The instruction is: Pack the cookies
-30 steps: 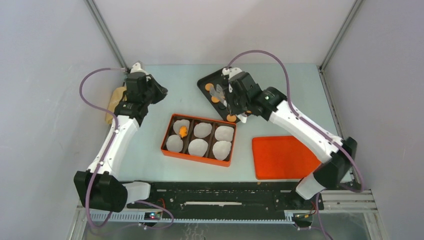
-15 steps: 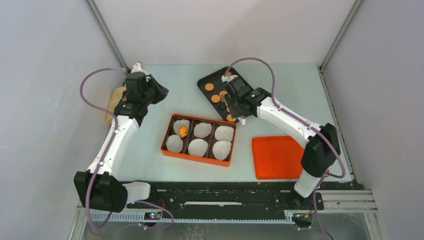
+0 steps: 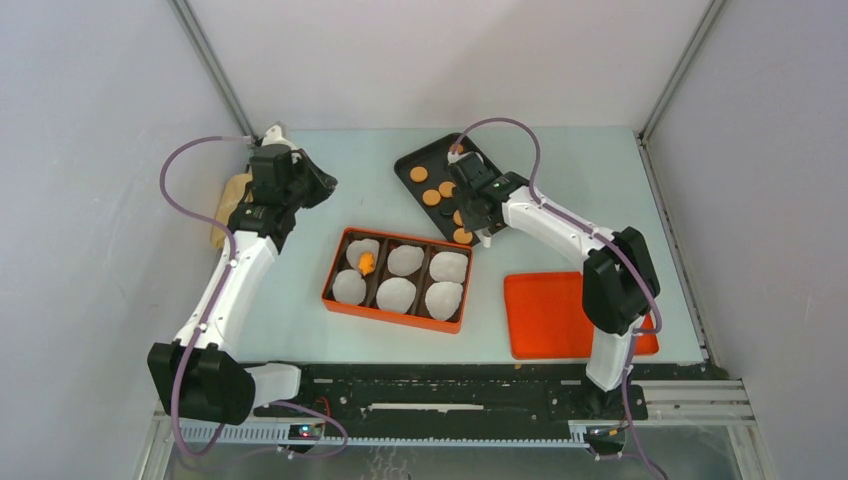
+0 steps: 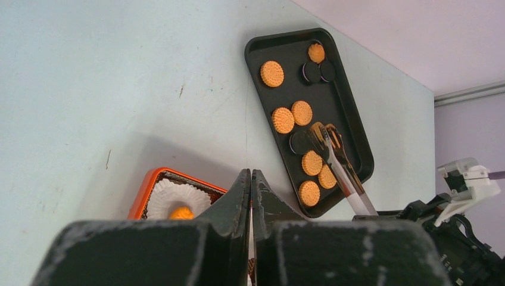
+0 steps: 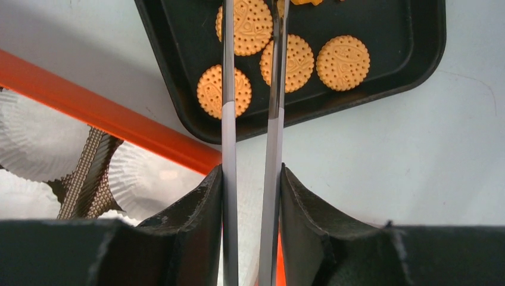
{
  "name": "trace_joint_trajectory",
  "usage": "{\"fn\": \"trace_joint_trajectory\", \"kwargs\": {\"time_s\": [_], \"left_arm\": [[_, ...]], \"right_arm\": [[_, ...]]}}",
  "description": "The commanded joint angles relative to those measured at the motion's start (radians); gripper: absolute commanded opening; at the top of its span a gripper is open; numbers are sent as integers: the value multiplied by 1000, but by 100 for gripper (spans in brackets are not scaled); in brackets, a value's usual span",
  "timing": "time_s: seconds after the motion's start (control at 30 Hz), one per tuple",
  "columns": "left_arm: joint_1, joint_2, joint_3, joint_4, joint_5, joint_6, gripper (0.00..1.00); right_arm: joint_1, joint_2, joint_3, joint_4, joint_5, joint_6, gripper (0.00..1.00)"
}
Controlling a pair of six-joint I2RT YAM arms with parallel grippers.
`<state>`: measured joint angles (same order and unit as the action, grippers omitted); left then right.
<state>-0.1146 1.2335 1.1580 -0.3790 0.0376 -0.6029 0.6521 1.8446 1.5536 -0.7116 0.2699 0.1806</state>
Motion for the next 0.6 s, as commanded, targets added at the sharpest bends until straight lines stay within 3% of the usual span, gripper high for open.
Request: {"fn": "trace_joint_trajectory", "kwargs": {"time_s": [0.0, 0.57], "left_arm": [[3, -31, 3, 12, 1, 10, 6], [8, -11, -18, 32, 18, 3, 6]], "right_arm": [[-13, 30, 60, 41, -2, -2, 43], [-34, 168, 216, -18, -49, 5, 47]]}}
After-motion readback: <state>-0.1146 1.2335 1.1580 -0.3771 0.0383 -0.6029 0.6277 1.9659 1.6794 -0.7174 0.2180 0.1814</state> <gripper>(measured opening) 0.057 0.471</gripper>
